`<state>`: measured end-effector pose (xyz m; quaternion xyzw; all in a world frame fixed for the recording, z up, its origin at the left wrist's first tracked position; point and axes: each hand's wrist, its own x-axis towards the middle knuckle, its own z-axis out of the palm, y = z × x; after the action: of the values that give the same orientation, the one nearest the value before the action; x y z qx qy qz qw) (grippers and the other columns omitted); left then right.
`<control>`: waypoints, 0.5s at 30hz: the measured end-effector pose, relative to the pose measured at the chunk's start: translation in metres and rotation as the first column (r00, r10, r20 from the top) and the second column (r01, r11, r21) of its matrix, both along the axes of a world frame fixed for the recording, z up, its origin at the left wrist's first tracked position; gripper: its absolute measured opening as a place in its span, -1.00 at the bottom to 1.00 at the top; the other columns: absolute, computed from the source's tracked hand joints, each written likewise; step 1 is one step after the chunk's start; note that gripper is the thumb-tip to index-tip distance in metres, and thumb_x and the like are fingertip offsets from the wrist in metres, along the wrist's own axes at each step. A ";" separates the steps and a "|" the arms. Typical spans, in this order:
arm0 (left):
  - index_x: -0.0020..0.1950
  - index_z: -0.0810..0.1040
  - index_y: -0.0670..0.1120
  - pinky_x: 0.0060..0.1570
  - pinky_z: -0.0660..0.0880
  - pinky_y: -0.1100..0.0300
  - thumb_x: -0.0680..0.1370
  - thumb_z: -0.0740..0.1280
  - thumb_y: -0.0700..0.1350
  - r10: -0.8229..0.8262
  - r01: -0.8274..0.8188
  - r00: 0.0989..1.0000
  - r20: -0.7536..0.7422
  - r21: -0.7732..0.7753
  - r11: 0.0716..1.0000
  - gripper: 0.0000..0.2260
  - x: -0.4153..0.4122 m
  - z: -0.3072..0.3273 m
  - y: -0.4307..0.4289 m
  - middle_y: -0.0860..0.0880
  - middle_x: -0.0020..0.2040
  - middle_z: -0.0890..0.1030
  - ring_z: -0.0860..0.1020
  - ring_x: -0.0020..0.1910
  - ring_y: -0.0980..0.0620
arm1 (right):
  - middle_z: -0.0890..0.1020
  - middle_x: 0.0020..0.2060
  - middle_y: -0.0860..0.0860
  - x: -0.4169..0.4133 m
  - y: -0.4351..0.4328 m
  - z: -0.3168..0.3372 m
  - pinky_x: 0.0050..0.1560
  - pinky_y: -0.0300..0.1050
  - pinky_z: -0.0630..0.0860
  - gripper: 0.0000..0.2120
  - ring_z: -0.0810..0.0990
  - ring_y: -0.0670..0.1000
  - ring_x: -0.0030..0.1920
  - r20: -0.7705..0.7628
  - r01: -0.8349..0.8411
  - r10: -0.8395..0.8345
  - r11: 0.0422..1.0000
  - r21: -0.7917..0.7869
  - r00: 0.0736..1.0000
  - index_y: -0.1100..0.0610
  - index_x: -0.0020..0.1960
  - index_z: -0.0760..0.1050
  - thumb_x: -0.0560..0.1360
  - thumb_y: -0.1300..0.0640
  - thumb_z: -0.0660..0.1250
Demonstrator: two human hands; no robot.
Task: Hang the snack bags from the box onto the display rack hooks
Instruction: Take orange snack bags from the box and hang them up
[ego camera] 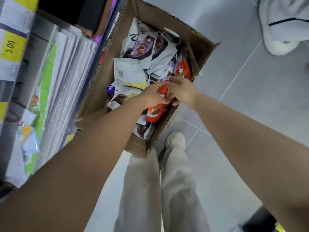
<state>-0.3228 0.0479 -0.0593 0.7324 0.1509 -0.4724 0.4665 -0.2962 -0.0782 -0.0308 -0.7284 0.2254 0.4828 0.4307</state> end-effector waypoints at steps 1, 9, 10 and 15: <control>0.24 0.51 -0.11 0.01 0.41 0.15 0.47 0.36 -0.28 0.042 -0.043 0.998 0.050 0.031 0.999 -0.66 0.000 -0.002 -0.005 -0.06 0.02 0.57 0.51 0.02 0.00 | 0.49 0.26 0.08 0.000 0.000 0.000 -0.23 -0.12 0.54 -0.59 0.56 0.13 0.16 -0.004 0.016 -0.016 1.000 0.027 1.000 0.12 0.44 0.25 0.60 0.11 0.14; 0.09 0.58 -0.21 -0.02 0.47 0.09 0.53 0.19 -0.28 0.313 -0.332 0.943 0.113 0.294 0.896 -0.77 0.009 -0.014 0.035 -0.23 -0.03 0.60 0.56 -0.02 -0.12 | 0.50 0.02 0.06 0.023 0.005 -0.019 0.06 -0.11 0.48 -0.67 0.51 0.03 -0.01 0.128 0.081 -0.078 0.996 -0.022 0.989 0.10 0.30 0.40 0.54 0.16 0.23; 0.13 0.57 -0.22 0.06 0.48 0.05 0.53 0.18 -0.27 0.345 -0.369 0.929 0.131 0.327 0.870 -0.76 0.011 -0.014 0.043 -0.24 0.04 0.61 0.57 0.04 -0.16 | 0.47 0.06 0.06 0.030 0.007 -0.022 0.00 -0.25 0.45 -0.64 0.50 0.03 0.00 0.174 0.048 -0.032 0.995 -0.086 0.984 0.09 0.32 0.39 0.53 0.16 0.23; 0.17 0.57 -0.14 -0.05 0.42 0.21 0.53 0.24 -0.22 0.371 -0.433 0.901 0.225 0.425 0.795 -0.76 0.012 -0.024 0.078 -0.12 0.09 0.62 0.56 0.05 -0.07 | 0.12 0.46 0.16 0.056 0.014 -0.049 0.20 -0.20 0.35 -0.52 0.41 0.13 0.30 0.132 -0.123 0.179 0.928 -0.351 0.975 -0.02 0.47 0.19 0.57 0.11 0.16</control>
<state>-0.3110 0.1263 -0.0833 0.8025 0.3809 -0.2636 0.3760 -0.2407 -0.0641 -0.0795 -0.8437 0.2130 0.4077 0.2768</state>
